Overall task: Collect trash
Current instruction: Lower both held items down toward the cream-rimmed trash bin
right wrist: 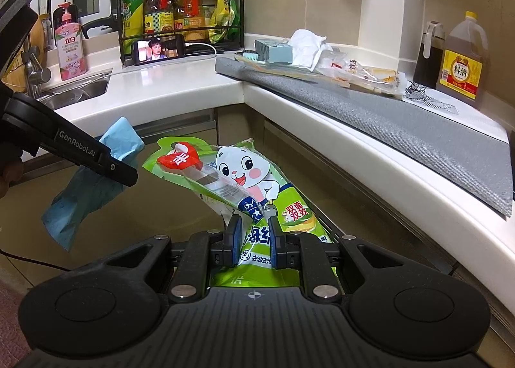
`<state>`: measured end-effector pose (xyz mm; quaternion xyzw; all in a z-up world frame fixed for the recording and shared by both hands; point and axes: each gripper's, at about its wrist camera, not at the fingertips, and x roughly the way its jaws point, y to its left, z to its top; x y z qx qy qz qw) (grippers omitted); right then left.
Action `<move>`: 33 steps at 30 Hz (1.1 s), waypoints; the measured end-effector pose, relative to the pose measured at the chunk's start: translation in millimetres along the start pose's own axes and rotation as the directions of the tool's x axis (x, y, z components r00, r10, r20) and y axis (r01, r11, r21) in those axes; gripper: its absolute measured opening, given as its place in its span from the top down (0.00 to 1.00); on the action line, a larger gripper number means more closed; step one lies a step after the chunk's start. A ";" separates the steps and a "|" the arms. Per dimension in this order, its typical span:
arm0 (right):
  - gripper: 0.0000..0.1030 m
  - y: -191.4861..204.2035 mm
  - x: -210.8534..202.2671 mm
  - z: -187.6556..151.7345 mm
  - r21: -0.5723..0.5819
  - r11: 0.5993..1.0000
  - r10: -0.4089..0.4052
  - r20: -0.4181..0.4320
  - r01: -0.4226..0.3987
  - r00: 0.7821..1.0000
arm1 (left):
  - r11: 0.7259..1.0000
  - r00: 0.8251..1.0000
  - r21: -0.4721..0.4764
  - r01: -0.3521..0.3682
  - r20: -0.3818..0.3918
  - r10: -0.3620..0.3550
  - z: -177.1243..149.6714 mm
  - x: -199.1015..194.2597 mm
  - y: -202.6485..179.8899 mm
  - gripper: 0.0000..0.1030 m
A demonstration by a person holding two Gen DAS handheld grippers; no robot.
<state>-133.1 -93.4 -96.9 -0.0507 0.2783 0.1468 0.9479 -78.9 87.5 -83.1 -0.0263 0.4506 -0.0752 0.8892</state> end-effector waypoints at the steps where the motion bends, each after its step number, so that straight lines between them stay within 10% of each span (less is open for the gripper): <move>1: 0.82 -0.1 0.7 -0.1 -0.002 1.000 0.002 -0.001 -0.002 1.000 | 1.000 1.000 -0.001 0.000 -0.003 0.000 0.4 1.3 0.2 0.75; 33: 0.82 -6.6 39.4 -4.0 0.030 1.000 0.004 -0.102 -0.001 0.995 | 1.000 0.994 -0.026 0.012 -0.105 -0.014 5.0 46.3 3.1 0.75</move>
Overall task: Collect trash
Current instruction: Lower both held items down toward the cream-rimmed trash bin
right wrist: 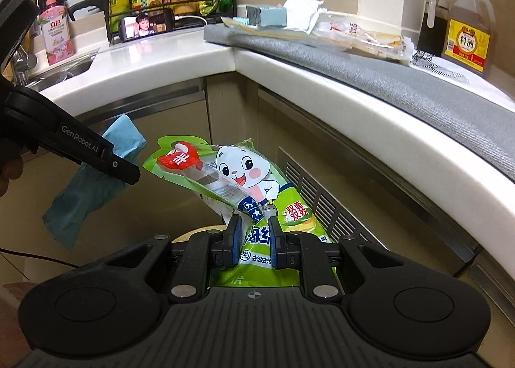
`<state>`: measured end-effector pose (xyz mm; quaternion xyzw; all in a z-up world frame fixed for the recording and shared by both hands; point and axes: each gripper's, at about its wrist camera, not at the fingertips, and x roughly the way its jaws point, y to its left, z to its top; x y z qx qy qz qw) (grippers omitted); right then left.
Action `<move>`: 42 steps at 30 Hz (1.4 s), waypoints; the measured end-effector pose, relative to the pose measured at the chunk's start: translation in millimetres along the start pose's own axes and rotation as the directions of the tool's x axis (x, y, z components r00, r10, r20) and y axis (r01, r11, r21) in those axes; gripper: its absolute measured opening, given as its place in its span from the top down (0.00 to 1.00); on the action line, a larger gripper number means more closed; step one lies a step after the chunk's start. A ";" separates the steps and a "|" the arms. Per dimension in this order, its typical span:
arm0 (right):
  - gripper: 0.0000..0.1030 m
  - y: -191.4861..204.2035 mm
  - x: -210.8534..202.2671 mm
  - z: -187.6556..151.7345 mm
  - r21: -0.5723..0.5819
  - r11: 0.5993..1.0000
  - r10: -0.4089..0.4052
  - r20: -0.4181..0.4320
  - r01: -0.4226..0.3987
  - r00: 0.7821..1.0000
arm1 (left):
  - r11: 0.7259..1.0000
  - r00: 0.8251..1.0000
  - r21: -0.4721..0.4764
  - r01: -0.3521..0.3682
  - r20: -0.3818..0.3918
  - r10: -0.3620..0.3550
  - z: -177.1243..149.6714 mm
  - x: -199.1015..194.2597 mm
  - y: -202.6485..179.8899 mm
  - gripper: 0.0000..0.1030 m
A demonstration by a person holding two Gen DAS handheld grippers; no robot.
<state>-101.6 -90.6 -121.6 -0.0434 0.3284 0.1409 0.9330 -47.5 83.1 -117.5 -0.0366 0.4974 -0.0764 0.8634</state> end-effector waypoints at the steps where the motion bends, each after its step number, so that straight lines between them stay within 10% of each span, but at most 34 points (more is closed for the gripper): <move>1: 0.82 -0.7 1.8 0.1 0.000 1.000 0.001 -0.005 -0.001 1.000 | 1.000 1.000 0.001 -0.002 -0.005 0.002 0.8 3.1 -0.3 0.75; 42: 0.82 -12.6 104.5 -14.4 0.044 0.999 0.028 -0.236 -0.018 0.971 | 0.999 0.966 0.025 -0.020 -0.259 0.026 -5.2 114.3 -3.6 0.74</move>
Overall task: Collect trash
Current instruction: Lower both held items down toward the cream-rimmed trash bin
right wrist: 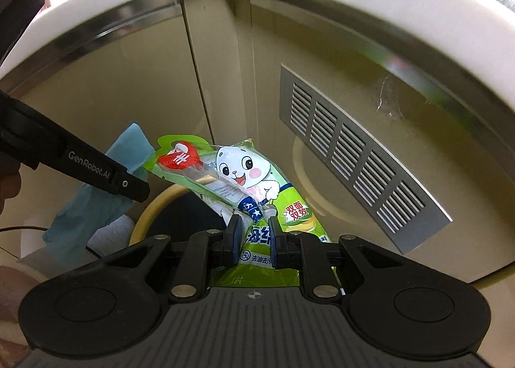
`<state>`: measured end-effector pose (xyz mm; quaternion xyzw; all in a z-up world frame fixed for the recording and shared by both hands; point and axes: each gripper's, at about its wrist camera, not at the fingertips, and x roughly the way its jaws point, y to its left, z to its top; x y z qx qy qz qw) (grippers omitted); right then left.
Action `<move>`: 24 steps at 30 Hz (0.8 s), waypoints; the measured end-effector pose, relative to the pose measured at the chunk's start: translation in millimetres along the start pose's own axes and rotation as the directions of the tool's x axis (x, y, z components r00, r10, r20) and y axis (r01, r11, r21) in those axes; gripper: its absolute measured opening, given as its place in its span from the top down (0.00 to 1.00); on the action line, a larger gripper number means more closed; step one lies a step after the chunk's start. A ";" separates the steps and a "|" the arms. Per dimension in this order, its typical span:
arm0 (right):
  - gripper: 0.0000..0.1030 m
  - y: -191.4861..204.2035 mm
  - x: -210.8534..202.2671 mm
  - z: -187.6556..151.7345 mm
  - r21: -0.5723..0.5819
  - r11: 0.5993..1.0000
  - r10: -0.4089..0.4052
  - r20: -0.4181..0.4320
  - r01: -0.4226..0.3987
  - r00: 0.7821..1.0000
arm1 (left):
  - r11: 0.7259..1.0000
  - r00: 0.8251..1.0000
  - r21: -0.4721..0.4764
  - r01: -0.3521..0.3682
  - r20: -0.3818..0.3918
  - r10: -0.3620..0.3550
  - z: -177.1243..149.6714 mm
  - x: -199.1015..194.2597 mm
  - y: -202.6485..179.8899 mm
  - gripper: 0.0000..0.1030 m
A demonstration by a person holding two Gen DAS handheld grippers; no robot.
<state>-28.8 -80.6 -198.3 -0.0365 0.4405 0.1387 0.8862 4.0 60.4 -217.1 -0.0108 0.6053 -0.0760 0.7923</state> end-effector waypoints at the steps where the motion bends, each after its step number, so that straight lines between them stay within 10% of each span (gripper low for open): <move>1: 0.82 -0.4 3.3 0.3 0.001 1.000 0.000 -0.008 0.000 1.000 | 1.000 1.000 -0.001 0.000 -0.007 0.000 1.2 4.9 0.2 0.74; 24: 0.82 -12.7 118.6 7.6 0.172 0.981 0.136 -0.278 -0.090 0.951 | 0.997 0.983 -0.074 -0.001 -0.184 -0.012 2.9 104.8 15.9 0.74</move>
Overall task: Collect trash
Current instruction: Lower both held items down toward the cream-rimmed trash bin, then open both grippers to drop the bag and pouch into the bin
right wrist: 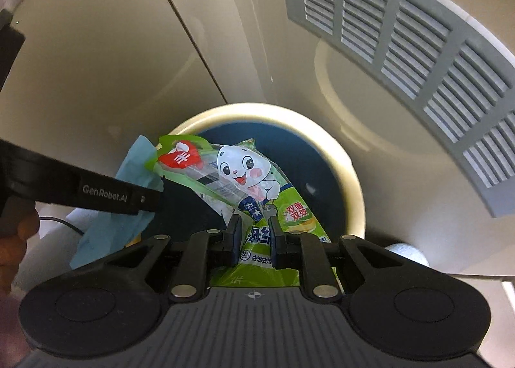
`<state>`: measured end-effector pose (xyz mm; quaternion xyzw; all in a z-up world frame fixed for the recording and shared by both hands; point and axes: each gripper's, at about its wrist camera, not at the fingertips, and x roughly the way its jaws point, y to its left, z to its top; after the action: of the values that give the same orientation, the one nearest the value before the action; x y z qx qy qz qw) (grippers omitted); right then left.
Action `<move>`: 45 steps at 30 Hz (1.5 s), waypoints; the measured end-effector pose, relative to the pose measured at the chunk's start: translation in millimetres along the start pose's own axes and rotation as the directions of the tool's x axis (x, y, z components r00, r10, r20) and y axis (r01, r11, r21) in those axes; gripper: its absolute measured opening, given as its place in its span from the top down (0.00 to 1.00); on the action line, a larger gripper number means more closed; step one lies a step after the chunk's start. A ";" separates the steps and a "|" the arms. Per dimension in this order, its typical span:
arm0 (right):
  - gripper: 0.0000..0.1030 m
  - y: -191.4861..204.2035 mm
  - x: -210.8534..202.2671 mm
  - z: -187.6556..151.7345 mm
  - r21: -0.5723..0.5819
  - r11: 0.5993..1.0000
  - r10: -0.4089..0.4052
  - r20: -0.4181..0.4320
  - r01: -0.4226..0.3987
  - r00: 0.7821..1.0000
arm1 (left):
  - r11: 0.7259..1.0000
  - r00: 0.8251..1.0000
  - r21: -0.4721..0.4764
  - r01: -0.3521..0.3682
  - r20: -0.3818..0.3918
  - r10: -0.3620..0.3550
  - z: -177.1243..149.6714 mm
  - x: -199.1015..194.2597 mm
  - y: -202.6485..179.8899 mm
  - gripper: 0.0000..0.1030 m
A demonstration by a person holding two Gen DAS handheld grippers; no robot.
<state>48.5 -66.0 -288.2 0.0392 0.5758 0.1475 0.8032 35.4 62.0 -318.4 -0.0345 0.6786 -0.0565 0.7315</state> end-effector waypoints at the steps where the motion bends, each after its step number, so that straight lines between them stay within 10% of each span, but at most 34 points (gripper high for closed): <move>1: 0.82 0.2 1.8 0.6 0.005 1.000 0.002 -0.006 -0.002 1.000 | 1.000 1.000 0.000 -0.001 -0.003 0.001 0.3 1.8 -0.6 0.74; 14: 0.80 6.9 2.3 8.0 -0.057 0.997 -0.048 -0.014 0.047 0.999 | 0.999 0.999 0.028 -0.028 -0.025 0.029 2.8 7.1 -12.0 0.71; 21: 0.74 15.8 -2.4 2.5 -0.089 0.993 -0.079 0.007 0.079 0.997 | 0.995 0.996 0.050 -0.089 -0.018 0.090 1.8 0.2 -12.6 0.15; 28: 0.34 9.5 -17.3 -0.2 -0.056 0.995 -0.083 0.008 0.083 0.997 | 0.998 0.997 -0.001 -0.067 -0.040 0.067 -2.0 -12.9 1.4 0.11; 45: 0.23 35.7 -128.4 -39.1 -0.174 0.979 -0.075 0.166 0.104 0.983 | 0.986 0.985 0.148 -0.073 0.168 0.048 -38.9 -96.7 -14.3 0.05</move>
<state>-32.6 -72.4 -175.7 -0.0489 0.4954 0.1595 0.8525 -11.0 61.3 -224.0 0.0381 0.6105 -0.0832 0.7867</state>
